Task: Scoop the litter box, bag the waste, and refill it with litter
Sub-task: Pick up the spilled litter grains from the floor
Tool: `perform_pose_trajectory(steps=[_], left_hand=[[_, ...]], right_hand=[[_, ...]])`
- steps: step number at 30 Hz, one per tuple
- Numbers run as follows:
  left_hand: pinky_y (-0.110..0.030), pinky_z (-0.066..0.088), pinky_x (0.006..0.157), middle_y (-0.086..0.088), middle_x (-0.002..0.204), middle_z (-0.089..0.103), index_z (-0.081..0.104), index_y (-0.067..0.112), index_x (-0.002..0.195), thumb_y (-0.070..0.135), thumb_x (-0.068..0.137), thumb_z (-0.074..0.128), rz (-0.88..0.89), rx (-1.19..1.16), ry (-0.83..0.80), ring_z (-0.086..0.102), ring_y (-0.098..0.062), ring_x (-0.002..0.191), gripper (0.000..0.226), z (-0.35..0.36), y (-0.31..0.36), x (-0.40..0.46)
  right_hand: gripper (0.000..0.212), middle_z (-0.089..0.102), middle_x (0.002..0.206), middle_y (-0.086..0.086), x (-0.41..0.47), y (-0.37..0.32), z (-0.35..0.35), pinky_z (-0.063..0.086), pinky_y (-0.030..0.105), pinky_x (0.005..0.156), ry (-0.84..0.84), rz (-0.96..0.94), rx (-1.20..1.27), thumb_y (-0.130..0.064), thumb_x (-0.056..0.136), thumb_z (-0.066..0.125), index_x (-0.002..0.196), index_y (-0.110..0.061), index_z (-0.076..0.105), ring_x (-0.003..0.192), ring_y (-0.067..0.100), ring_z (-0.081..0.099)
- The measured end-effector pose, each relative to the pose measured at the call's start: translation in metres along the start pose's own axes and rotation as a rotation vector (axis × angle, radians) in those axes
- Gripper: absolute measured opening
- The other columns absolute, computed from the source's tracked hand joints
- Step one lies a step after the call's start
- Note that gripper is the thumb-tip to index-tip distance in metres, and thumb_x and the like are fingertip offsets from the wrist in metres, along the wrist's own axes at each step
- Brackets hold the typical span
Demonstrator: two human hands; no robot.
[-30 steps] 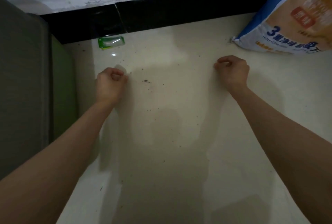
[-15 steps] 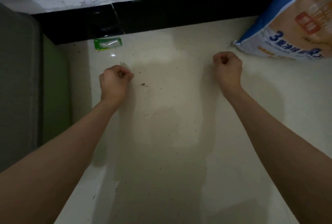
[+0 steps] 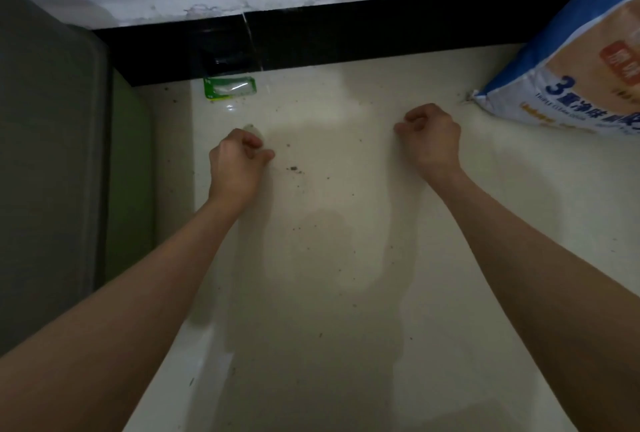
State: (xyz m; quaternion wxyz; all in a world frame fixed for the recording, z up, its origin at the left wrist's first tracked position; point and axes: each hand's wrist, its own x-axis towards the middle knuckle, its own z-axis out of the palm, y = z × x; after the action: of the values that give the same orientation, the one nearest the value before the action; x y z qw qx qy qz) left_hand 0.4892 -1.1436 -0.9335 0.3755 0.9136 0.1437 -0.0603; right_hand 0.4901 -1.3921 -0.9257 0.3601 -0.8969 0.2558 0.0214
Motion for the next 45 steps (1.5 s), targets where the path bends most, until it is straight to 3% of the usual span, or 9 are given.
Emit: perform_pose_trajectory(steps=[5,12,16,18,20,25,30,37,45], left_hand=[[-0.012,0.028,0.067,-0.015,0.086,0.063,0.067,0.002,0.090,0.014,0.082,0.067,0.005,0.014,0.022,0.056,-0.025,0.086,0.014,0.000,0.005,-0.002],[-0.015,0.031,0.071,-0.013,0.095,0.067,0.070,0.005,0.090,0.017,0.085,0.064,-0.020,0.036,-0.006,0.058,-0.026,0.096,0.015,-0.001,0.007,-0.001],[-0.020,0.037,0.071,-0.006,0.083,0.063,0.067,0.006,0.084,0.015,0.088,0.058,-0.053,-0.071,0.014,0.059,-0.020,0.085,0.014,-0.004,0.008,-0.003],[-0.015,0.041,0.061,0.001,0.064,0.058,0.058,0.010,0.071,0.013,0.092,0.053,-0.246,-0.498,-0.024,0.055,-0.010,0.064,0.022,-0.015,0.010,-0.003],[-0.012,0.042,0.059,0.008,0.052,0.057,0.053,0.012,0.072,0.008,0.096,0.044,-0.390,-0.944,-0.127,0.051,-0.004,0.057,0.026,-0.026,0.008,-0.003],[-0.012,0.041,0.049,0.006,0.047,0.056,0.052,0.010,0.076,-0.004,0.090,0.037,-0.534,-1.127,-0.008,0.051,-0.004,0.047,0.025,-0.044,-0.001,-0.009],[-0.016,0.034,0.040,0.004,0.043,0.051,0.060,0.008,0.072,0.001,0.086,0.043,-0.632,-0.760,0.190,0.043,-0.006,0.038,0.022,-0.047,-0.009,-0.016],[-0.018,0.038,0.073,-0.013,0.103,0.064,0.064,0.002,0.106,0.013,0.092,0.048,-0.379,-0.177,0.176,0.056,-0.021,0.093,0.023,-0.044,-0.021,-0.026],[-0.026,0.041,0.080,-0.016,0.107,0.065,0.060,0.004,0.109,0.010,0.091,0.050,-0.324,-0.067,0.190,0.058,-0.029,0.101,0.021,-0.043,-0.023,-0.030]], right_hand=[[0.017,0.069,0.099,0.016,-0.001,0.000,0.003,0.033,0.010,0.068,0.045,-0.047,0.011,-0.006,0.087,0.057,0.098,0.001,0.068,0.093,0.026,0.062],[0.021,0.068,0.104,0.015,0.003,-0.007,0.000,0.044,0.028,0.086,-0.035,-0.052,-0.060,-0.008,0.091,0.052,0.100,0.002,0.068,0.098,0.027,0.061],[0.020,0.055,0.068,0.003,-0.014,-0.031,-0.001,0.044,0.024,0.059,-0.179,0.305,0.797,-0.013,0.093,0.055,0.076,-0.005,0.062,0.063,0.011,0.049],[0.024,0.053,0.061,0.003,-0.025,-0.042,0.005,0.042,0.018,0.048,-0.391,0.509,1.270,-0.010,0.094,0.051,0.071,-0.008,0.054,0.056,0.010,0.048],[0.023,0.060,0.063,0.004,-0.034,-0.052,0.014,0.047,0.016,0.050,-0.567,0.572,1.434,-0.005,0.095,0.046,0.074,-0.007,0.055,0.059,0.011,0.056],[0.016,0.059,0.064,0.000,-0.046,-0.074,0.048,0.041,0.020,0.056,-0.577,0.289,0.939,-0.002,0.089,0.052,0.078,-0.007,0.062,0.057,0.010,0.052],[0.019,0.069,0.100,0.005,-0.050,-0.080,0.077,0.039,0.014,0.079,-0.362,-0.249,0.045,-0.013,0.089,0.059,0.100,-0.005,0.071,0.090,0.016,0.061],[0.015,0.068,0.102,0.010,-0.051,-0.078,0.090,0.039,0.020,0.078,-0.300,-0.398,-0.131,-0.010,0.089,0.058,0.098,-0.004,0.069,0.096,0.023,0.061],[0.016,0.068,0.100,0.011,-0.049,-0.075,0.085,0.043,0.027,0.082,-0.275,-0.384,-0.118,-0.012,0.089,0.058,0.096,-0.003,0.068,0.094,0.024,0.061]])
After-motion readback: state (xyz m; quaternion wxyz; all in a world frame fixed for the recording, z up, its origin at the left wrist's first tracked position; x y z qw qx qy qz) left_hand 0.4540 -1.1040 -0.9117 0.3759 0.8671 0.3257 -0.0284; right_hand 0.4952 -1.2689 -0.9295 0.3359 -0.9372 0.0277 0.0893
